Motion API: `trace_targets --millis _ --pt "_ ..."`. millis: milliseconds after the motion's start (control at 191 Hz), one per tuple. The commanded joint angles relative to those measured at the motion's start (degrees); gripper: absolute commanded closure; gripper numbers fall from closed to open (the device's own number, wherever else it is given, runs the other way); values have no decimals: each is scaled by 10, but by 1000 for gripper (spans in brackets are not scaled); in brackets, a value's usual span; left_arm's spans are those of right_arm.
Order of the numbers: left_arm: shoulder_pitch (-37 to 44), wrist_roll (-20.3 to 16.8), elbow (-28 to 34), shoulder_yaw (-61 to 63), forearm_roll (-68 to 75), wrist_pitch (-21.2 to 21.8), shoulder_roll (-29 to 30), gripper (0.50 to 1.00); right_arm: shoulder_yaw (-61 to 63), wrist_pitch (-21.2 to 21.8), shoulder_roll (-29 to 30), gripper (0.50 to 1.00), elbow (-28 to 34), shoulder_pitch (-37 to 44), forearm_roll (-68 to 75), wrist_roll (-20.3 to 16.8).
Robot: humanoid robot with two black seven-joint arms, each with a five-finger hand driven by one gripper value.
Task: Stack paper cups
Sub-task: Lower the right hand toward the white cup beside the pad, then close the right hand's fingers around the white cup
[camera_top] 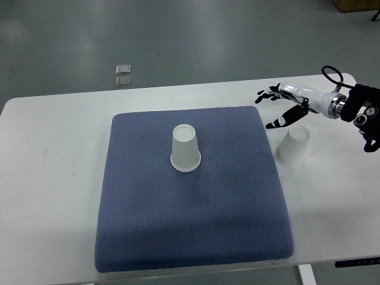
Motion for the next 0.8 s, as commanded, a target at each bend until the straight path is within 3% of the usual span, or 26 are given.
trace_targets --millis 0,797 --pt "0 1 0 0 0 0 0 500 -4 0 -3 581 -1 0 -46 5" --pt "0 0 0 0 0 0 0 500 -77 -8 -43 581 -3 15 -162 46"
